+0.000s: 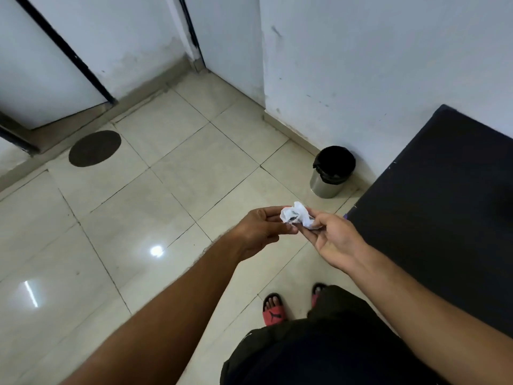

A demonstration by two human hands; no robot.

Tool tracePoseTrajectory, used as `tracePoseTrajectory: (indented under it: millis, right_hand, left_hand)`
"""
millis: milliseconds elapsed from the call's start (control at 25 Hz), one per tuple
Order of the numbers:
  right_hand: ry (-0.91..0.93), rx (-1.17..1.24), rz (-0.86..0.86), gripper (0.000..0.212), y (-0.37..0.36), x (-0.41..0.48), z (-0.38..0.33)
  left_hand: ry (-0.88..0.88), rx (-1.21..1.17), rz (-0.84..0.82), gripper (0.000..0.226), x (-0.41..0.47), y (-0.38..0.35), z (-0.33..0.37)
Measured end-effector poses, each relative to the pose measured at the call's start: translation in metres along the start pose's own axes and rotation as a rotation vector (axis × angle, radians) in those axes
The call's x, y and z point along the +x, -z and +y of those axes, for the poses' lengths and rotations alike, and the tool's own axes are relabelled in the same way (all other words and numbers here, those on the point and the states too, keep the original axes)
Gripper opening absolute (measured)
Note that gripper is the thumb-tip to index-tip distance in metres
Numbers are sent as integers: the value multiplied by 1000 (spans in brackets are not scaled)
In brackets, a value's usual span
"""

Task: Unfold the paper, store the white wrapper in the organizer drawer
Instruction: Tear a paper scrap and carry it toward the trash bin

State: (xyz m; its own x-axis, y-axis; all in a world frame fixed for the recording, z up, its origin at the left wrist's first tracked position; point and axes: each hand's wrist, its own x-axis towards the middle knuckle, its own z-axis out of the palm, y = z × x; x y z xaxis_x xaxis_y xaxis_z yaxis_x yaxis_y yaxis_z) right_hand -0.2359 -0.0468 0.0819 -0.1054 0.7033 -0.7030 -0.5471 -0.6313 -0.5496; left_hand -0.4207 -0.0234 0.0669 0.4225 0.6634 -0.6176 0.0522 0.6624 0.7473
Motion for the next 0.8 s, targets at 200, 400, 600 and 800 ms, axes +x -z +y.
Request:
tracePoseTrajectory:
  millis: [200,400,600,800]
  right_hand:
    - [-10,-9,-77,34,-22,34,-19]
    - [119,-369,36,17,-51,93,-50]
    - [305,-745,64,13,-73,163,-107]
    - [559,-866,332,15,-58,224,-159]
  left_hand:
    - [-148,123,242,22,45,22,28]
    - [-113,11,339,36,105,37,71]
    - [-21,-224,424,39,176,48,134]
    - [49,-144,412,48,247,25,187]
